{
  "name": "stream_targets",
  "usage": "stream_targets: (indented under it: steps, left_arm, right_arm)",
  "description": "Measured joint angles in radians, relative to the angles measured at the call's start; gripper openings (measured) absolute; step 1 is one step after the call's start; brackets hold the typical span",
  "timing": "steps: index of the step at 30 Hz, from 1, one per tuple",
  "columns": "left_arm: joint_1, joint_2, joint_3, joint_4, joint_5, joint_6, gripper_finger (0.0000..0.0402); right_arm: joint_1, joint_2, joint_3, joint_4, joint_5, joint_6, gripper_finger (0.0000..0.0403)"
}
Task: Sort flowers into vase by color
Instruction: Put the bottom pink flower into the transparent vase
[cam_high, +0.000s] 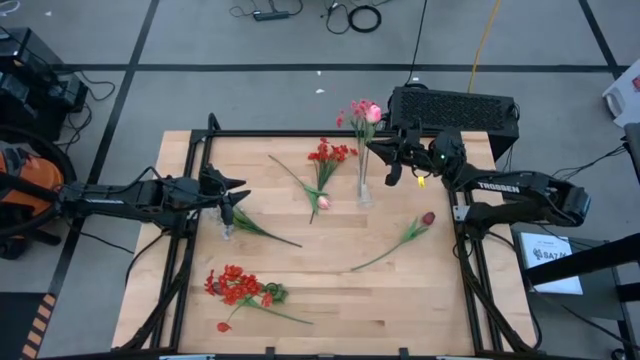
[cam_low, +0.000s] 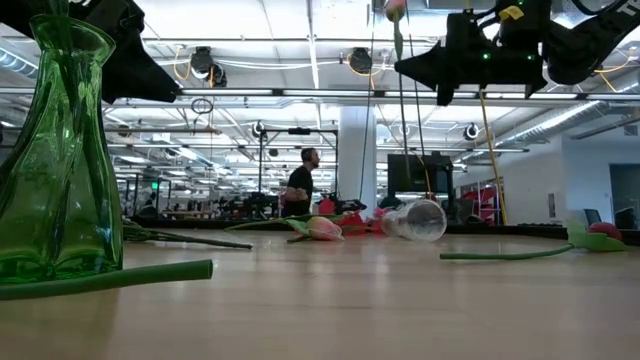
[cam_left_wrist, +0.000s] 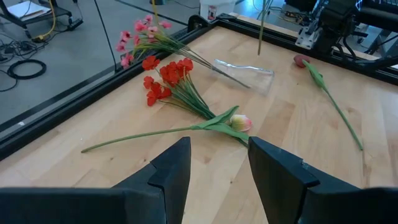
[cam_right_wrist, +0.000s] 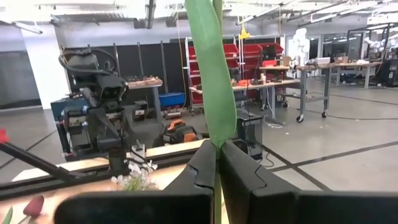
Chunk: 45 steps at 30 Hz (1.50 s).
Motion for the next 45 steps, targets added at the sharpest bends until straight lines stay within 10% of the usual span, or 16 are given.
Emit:
stream_targets:
  steps: [27,45]
  left_arm:
    - [0.000,0.000,0.000,0.000,0.000,-0.002,0.0168]
    - [0.000,0.000,0.000,0.000,0.078,-0.002,0.0168]
  right_arm:
    - [0.124,-0.034,0.042,-0.376,0.006,0.317,0.0002]
    - [0.434,0.338,0.528,-1.011,0.182,0.458,0.0000]
